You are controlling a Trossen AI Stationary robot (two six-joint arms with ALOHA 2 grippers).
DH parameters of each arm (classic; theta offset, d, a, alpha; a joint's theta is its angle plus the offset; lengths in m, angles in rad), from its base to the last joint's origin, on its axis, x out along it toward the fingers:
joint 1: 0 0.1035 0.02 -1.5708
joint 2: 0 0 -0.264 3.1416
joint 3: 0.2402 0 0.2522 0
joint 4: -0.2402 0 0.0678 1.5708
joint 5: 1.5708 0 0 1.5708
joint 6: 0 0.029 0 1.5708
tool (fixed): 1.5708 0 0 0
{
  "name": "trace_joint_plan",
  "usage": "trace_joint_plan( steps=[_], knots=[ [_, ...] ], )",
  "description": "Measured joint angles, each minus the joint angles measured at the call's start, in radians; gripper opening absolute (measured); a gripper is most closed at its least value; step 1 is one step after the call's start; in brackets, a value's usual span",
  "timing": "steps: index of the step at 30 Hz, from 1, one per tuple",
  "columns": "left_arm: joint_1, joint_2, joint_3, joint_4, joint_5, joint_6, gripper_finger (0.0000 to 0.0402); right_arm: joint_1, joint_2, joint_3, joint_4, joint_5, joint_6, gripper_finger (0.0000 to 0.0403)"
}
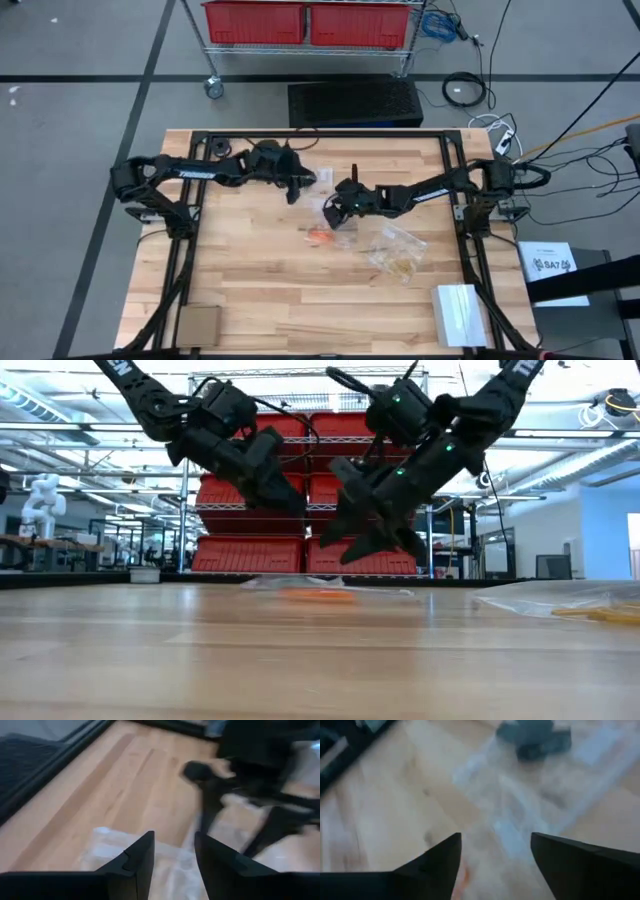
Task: Sort rubber bands
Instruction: Close the top left transparent zip lock bag
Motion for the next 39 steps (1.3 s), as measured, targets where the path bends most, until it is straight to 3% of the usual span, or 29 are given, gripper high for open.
trace_joint_plan(
  steps=[3,12,20,24,31,39],
  knots=[
    [0.046,-0.002,-0.015,0.051,0.097,-0.032,0.0146,-0.014,0.021,0.001,0.055,0.015,0.025,0.0258],
    [0.131,-0.002,-0.041,0.083,0.222,-0.053,0.0146,-0.104,0.091,0.0,0.06,0.089,0.124,0.0269],
    [0.176,-0.002,-0.044,0.108,0.249,-0.053,0.0147,-0.141,0.205,0.015,0.223,0.079,0.16,0.0256],
    [0.211,-0.002,-0.107,0.236,0.323,-0.101,0.0146,-0.137,0.229,0.045,0.219,0.096,0.096,0.0197],
    [0.265,-0.002,-0.247,0.565,0.455,-0.253,0.0146,-0.128,0.232,0.09,0.212,0.135,-0.109,0.0016],
    [0.308,-0.002,-0.284,0.615,0.481,-0.262,0.0145,-0.092,0.145,0.128,0.152,0.136,-0.387,0.0006]
  ],
)
